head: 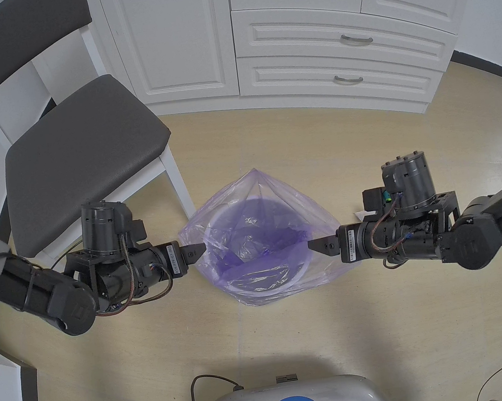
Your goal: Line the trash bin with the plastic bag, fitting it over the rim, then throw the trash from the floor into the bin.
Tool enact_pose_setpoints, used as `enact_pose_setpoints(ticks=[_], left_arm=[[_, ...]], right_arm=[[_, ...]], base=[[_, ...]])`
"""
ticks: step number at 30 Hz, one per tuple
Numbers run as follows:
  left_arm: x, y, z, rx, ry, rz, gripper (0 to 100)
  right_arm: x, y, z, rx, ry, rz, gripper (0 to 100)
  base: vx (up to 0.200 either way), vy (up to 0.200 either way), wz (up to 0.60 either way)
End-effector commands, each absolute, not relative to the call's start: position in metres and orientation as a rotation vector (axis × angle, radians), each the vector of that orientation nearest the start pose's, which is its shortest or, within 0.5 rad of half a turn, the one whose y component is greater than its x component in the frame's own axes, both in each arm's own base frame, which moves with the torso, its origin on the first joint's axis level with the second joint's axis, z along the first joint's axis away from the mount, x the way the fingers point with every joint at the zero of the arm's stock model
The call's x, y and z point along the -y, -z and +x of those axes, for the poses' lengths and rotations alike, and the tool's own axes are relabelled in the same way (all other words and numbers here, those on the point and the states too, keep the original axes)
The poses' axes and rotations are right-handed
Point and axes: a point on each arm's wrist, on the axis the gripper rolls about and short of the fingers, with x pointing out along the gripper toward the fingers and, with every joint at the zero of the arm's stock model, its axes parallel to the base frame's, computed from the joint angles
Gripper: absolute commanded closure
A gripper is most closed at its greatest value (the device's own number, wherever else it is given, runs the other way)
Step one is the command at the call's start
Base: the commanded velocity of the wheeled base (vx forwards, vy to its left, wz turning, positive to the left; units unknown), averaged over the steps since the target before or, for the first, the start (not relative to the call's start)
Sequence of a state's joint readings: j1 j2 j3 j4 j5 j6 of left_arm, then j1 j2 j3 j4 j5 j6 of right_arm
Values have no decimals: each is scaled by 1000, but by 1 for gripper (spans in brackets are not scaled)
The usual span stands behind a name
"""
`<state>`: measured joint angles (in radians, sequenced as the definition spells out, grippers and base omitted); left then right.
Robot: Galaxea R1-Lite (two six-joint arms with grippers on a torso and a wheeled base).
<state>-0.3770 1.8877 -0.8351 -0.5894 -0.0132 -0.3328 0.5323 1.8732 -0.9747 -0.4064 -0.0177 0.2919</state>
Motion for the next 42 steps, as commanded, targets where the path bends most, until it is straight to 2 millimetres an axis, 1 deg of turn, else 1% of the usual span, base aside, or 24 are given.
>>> enact_pose_setpoints(ticks=[1,5,9,14,22,28,34,36,41,42], left_arm=[[131,-96,339,-553,256,-224,0],[135,-81,350,-580,246,-223,0],[139,-66,364,-582,179,-205,0],[140,-57,370,-590,143,-214,0],[135,-56,372,-594,128,-217,0],[133,-52,370,-624,121,-202,0],[132,-32,376,-673,103,-190,0],[129,-30,379,-675,94,-193,0],[128,-29,379,-676,92,-193,0],[128,-29,379,-678,92,-192,0]], right_arm=[[-176,-99,327,-653,-383,104,0],[-175,-86,337,-675,-363,101,0],[-169,-78,344,-692,-340,102,0],[-165,-71,349,-705,-330,87,0],[-163,-66,349,-715,-329,61,0],[-162,-62,351,-722,-318,57,0],[-162,-58,352,-730,-315,54,0],[-162,-58,352,-730,-315,54,0],[-162,-57,353,-730,-313,54,0],[-163,-54,353,-737,-312,52,0]], base=[[0,0,0],[0,0,0],[0,0,0],[0,0,0],[0,0,0],[0,0,0],[0,0,0],[0,0,0],[0,0,0],[0,0,0]])
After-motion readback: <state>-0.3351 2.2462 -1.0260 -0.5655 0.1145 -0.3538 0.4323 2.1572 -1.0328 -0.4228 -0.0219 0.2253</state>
